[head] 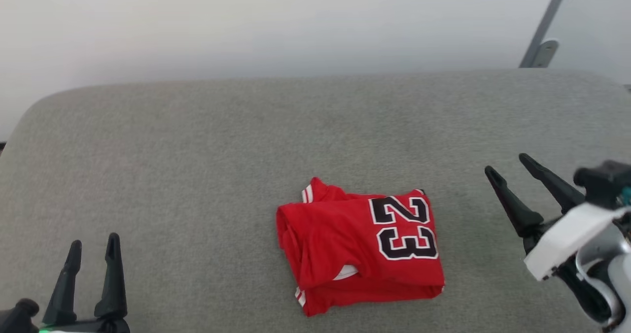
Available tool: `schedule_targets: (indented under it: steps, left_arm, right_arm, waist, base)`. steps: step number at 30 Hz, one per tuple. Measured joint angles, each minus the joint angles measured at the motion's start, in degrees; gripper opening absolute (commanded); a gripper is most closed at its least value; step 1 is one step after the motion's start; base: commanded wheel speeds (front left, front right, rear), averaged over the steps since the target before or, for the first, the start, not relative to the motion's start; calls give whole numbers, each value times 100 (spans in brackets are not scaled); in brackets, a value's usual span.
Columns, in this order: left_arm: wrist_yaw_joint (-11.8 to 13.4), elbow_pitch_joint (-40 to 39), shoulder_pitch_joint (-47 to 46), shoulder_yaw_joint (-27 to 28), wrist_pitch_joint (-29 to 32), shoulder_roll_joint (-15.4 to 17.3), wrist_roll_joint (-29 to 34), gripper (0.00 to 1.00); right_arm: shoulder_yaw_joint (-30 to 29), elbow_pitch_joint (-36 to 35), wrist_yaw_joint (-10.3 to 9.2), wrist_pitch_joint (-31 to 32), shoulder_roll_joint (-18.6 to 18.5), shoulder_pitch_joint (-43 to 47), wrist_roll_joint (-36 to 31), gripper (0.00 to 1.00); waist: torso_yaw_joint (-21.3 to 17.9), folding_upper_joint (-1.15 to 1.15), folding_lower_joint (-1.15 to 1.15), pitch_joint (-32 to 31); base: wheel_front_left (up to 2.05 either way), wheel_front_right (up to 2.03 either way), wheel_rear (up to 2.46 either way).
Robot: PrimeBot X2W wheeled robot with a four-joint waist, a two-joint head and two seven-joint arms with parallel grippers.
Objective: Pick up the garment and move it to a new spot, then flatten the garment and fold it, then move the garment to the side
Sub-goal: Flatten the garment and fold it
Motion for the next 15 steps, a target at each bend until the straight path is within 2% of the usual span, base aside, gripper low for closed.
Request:
schedule_targets:
  steps: [9,15]
  left_arm:
    - [0,-30,253,-104,0,105,256,100]
    - [-1,48,359,-34,0,92,304,100]
  right_arm:
    - [-486,378,1,-1384,309,684,-393,100]
    - [-828,732,1,-1749,495,986,-601,100]
  waist:
    - [-312,0,0,-262]
    - [-387,0,0,-352]
  base:
    - [0,0,0]
    - [0,0,0]
